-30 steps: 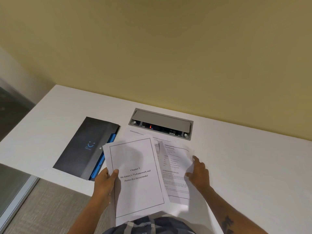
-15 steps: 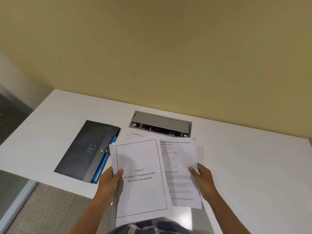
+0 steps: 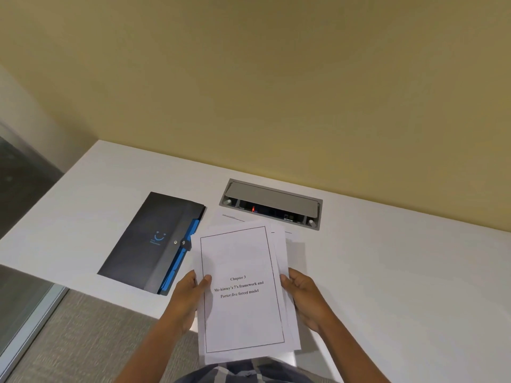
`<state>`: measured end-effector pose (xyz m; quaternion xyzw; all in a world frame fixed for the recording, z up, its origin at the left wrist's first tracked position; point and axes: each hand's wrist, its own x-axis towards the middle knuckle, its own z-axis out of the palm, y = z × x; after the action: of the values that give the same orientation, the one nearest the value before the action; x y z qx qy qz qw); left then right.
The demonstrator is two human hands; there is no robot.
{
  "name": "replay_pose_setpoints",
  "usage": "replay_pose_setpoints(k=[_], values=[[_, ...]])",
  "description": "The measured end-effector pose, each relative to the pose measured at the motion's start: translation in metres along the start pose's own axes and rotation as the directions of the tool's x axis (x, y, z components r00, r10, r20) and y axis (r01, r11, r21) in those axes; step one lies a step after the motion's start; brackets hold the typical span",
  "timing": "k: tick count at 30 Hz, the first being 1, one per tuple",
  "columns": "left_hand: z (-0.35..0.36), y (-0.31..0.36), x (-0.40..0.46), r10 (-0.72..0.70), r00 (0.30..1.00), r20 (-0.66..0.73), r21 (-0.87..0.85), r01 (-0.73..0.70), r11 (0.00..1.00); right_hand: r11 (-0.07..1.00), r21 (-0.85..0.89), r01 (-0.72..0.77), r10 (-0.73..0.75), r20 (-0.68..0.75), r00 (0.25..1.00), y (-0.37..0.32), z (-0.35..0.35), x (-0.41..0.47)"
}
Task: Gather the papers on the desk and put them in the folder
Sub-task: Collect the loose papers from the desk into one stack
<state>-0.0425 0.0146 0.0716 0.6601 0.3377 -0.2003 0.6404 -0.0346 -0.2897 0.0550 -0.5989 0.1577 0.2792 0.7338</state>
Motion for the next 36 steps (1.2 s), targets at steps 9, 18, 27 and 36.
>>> replay_pose_setpoints(k=[9,18,27,36], values=[[-0.016,-0.008,0.005,-0.016,0.999,0.044,0.035,0.015,0.999,0.994,-0.052,-0.097,0.102,0.109,0.989,-0.008,0.033,0.01],[-0.042,-0.018,0.013,0.085,0.971,-0.224,-0.027,-0.093,0.995,0.948,-0.31,-0.076,0.047,-0.1,0.994,-0.029,0.056,0.041],[-0.092,-0.037,0.02,0.038,0.938,-0.345,-0.111,-0.08,0.991,0.489,-0.872,0.004,-0.116,-0.06,0.991,-0.055,0.082,0.105],[-0.115,-0.043,0.02,0.008,0.937,-0.349,-0.177,-0.074,0.981,-0.055,-0.998,0.007,0.012,0.006,1.0,-0.05,0.088,0.145]])
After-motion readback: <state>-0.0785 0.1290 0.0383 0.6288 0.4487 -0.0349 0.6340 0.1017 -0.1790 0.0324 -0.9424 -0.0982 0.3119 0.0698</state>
